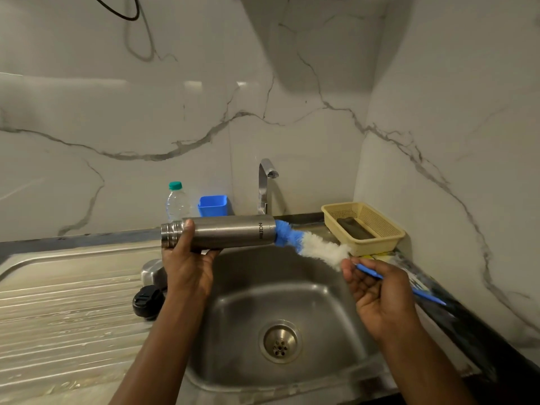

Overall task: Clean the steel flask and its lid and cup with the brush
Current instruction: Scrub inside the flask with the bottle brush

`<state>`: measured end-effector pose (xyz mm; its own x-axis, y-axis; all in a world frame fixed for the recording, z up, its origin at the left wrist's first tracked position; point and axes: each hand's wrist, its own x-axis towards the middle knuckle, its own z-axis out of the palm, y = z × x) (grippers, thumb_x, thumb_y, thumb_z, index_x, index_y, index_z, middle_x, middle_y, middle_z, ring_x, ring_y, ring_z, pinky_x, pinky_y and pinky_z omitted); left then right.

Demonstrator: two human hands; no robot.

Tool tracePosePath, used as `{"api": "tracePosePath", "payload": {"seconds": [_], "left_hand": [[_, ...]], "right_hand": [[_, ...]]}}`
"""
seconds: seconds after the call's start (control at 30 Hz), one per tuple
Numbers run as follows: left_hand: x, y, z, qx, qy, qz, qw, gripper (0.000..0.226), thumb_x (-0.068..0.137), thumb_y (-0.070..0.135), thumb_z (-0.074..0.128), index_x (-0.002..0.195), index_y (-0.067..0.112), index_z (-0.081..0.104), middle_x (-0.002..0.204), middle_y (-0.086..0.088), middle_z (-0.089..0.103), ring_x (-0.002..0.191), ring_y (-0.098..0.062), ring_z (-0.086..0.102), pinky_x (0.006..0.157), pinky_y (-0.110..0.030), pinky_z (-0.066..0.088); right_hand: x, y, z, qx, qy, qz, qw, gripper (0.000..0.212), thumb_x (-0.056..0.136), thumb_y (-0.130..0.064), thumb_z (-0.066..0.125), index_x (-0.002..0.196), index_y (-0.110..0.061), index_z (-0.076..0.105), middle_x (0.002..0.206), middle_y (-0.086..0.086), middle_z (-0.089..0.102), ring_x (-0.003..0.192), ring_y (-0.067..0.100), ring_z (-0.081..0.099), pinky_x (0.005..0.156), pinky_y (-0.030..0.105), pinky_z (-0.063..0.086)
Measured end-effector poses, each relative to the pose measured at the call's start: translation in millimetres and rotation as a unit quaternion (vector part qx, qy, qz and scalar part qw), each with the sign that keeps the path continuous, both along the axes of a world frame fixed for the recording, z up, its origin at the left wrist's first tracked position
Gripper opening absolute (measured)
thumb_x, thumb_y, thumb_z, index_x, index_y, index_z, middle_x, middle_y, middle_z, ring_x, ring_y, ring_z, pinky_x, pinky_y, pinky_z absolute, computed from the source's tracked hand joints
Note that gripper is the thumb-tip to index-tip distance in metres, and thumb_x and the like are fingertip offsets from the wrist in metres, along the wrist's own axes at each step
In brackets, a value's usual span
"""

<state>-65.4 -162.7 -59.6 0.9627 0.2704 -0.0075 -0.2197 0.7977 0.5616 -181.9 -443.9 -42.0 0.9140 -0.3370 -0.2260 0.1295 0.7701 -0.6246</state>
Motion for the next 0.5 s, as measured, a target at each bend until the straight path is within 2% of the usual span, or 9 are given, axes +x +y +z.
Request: {"api": "tracePosePath", "payload": {"seconds": [0.1,0.27,0.43,0.5], "left_hand": [[-0.6,-1.7,-0.8,-0.004,0.007,0.0,1.0,0.071,0.088,0.021,0.079,0.152,0.012,0.048,0.143,-0.017,0.064,0.127,-0.035,0.066,0.087,-0.061,0.063],[2.8,8.7,-4.4,-0.019,0.007,0.019,1.0,0.073,0.087,0.023,0.081,0.151,0.008,0.049,0.142,-0.019,0.065,0.129,-0.036,0.065,0.082,-0.062,0.063],[-0.3,-7.3,-3.0,-0.004,0.013,-0.006,1.0,0.069,0.087,0.02,0.079,0.149,0.013,0.05,0.139,-0.017,0.066,0.125,-0.035,0.067,0.095,-0.066,0.058],[1.7,-6.8,-3.3,-0.005,0.029,0.013,0.999,0.065,0.09,0.018,0.077,0.149,0.012,0.05,0.139,-0.017,0.066,0.125,-0.034,0.067,0.094,-0.065,0.058]], "right_hand": [[3.1,11.0,3.7,0.007,0.004,0.004,1.0,0.013,0.097,-0.001,0.057,0.096,0.007,0.068,0.086,0.023,0.076,0.077,0.029,0.079,0.068,0.031,0.066],[-0.1,16.4,5.3,0.003,-0.002,0.01,1.0,0.014,0.097,-0.001,0.057,0.1,0.008,0.067,0.088,0.024,0.076,0.08,0.031,0.079,0.065,0.031,0.065],[7.2,23.5,8.0,-0.014,0.001,0.001,1.0,0.015,0.099,-0.001,0.055,0.099,0.008,0.067,0.083,0.022,0.077,0.075,0.029,0.079,0.062,0.029,0.064],[8.5,24.4,9.6,-0.018,0.003,0.005,1.0,0.015,0.099,0.0,0.054,0.098,0.008,0.067,0.082,0.023,0.077,0.074,0.029,0.079,0.063,0.029,0.065]]}}
